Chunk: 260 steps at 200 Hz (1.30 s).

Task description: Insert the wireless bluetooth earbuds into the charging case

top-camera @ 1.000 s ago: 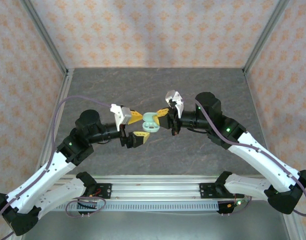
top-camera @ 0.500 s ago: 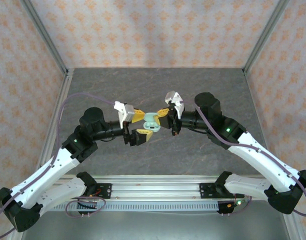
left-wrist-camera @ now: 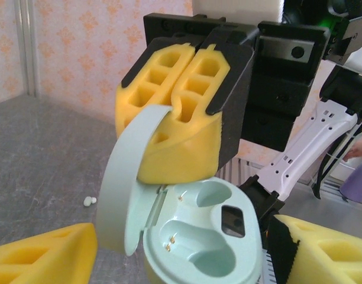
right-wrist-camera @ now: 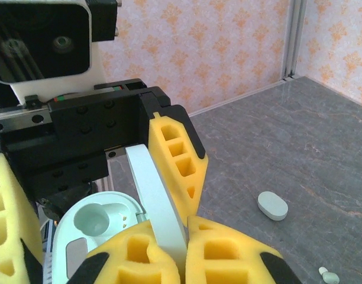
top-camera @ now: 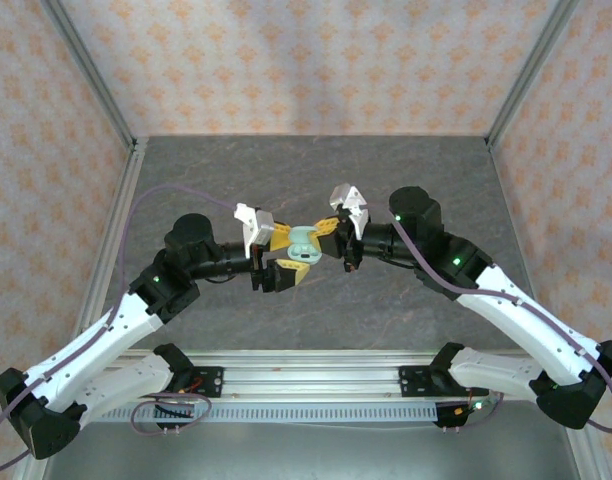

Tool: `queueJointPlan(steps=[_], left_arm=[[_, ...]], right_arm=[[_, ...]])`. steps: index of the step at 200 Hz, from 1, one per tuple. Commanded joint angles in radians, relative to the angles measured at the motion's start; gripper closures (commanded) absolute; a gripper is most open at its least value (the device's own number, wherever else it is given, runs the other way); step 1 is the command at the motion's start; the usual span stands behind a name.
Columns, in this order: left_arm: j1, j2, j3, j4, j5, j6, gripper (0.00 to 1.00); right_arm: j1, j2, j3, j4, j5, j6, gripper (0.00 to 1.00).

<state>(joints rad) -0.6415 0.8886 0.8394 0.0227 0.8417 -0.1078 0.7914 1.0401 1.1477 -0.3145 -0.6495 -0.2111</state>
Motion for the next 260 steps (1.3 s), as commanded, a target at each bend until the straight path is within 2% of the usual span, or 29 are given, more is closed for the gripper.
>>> queueJointPlan(steps=[1, 54, 90, 119, 135, 153, 210, 260], left_arm=[[-0.006, 0.006, 0.026, 0.05, 0.04, -0.012, 0.27], [-0.007, 0.015, 0.026, 0.035, 0.059, 0.002, 0.44], [-0.007, 0.009, 0.026, 0.03, 0.054, 0.017, 0.67], [-0.008, 0.003, 0.021, 0.022, 0.05, 0.031, 0.77], [-0.007, 0.0, 0.018, 0.017, 0.046, 0.034, 0.8], [-0.007, -0.004, 0.017, 0.005, 0.038, 0.041, 0.82], [-0.007, -0.027, 0.015, -0.052, -0.001, 0.059, 0.82], [-0.005, -0.034, 0.016, -0.117, -0.057, 0.068, 0.83]], right_arm=[[0.008, -0.02, -0.006, 0.026, 0.011, -0.025, 0.95], [0.008, -0.018, 0.0, 0.028, 0.004, -0.024, 0.95], [0.008, -0.017, -0.007, 0.032, -0.017, -0.018, 0.94], [0.008, -0.017, -0.011, 0.039, -0.033, -0.01, 0.89], [0.008, -0.017, -0.011, 0.042, -0.032, -0.004, 0.85], [0.008, -0.017, -0.011, 0.05, -0.033, 0.005, 0.74], [0.008, -0.026, 0.018, 0.027, -0.04, 0.052, 0.51], [0.008, -0.039, 0.084, -0.022, -0.004, 0.129, 0.46]])
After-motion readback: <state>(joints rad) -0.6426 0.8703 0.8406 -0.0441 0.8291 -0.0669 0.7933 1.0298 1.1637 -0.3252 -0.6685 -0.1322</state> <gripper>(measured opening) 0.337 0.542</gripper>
